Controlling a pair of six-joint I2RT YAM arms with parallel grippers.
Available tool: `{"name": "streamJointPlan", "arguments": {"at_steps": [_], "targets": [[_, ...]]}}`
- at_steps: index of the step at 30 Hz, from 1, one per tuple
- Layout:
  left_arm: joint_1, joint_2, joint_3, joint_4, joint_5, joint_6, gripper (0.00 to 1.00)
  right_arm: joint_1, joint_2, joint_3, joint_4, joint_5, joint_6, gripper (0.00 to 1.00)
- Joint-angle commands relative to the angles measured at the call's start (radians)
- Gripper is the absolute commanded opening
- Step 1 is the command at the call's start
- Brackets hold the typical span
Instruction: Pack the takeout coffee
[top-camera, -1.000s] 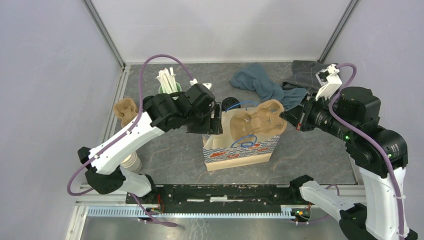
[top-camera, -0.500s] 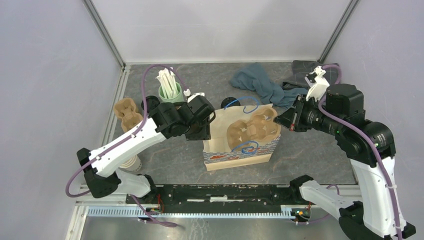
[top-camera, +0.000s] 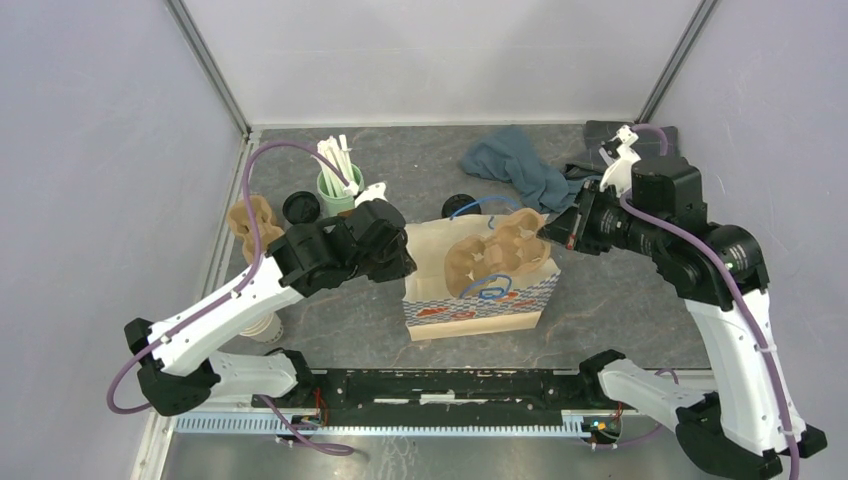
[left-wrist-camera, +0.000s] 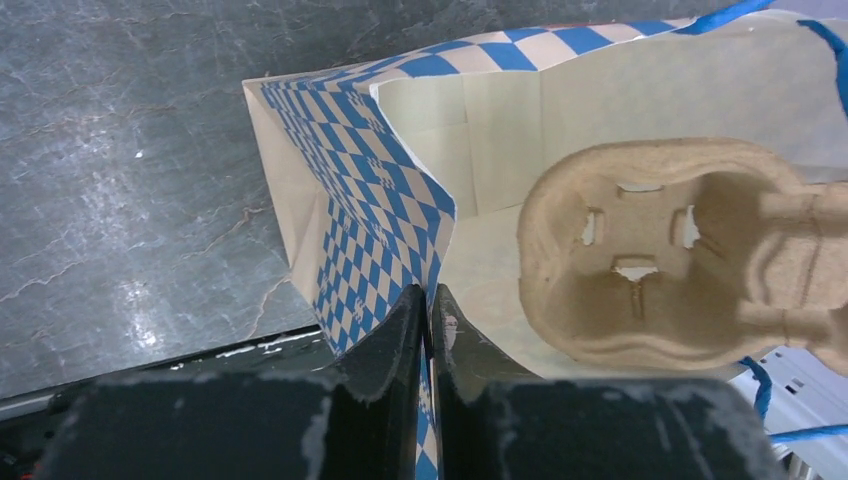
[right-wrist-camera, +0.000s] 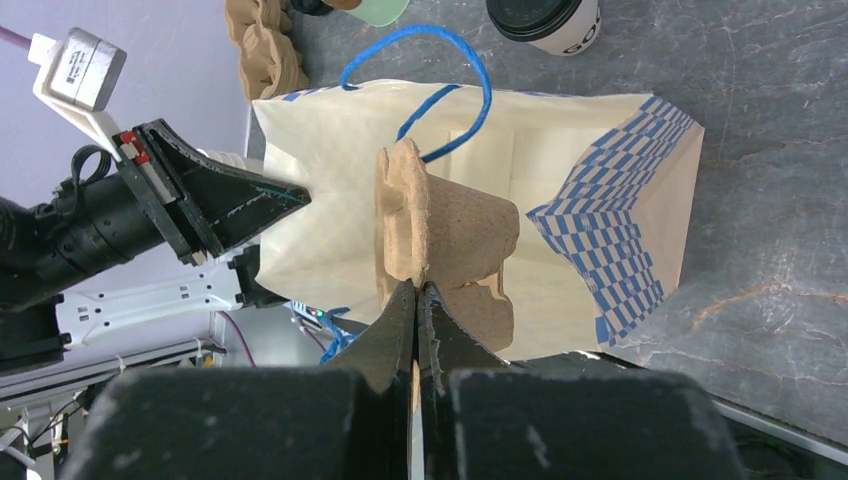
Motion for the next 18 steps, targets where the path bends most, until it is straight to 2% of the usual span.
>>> {"name": "streamJointPlan", "arguments": {"at_steps": [1,5,10,15,18], "targets": [[-0.005,-0.005,-0.013,0.091,-0.011,-0.066,0.11,0.054,0.025,0.005,0.090,0.073,0.072,0.00],[-0.005,-0.009,-0.026,0.104,-0.012,-0.078,0.07,0.263,0.051,-0.037,0.134,0.252,0.168,0.00],[-0.005,-0.025,-0.038,0.109,-0.026,-0.086,0.04,0.449,0.108,-0.067,0.164,0.457,0.246,0.00],[-0.005,-0.038,-0.054,0.120,-0.032,-0.087,0.02,0.483,0.091,-0.220,0.249,0.557,0.266,0.00],[-0.005,-0.052,-0.059,0.120,-0.042,-0.083,0.02,0.484,0.036,-0.364,0.373,0.562,0.266,0.00]]}}
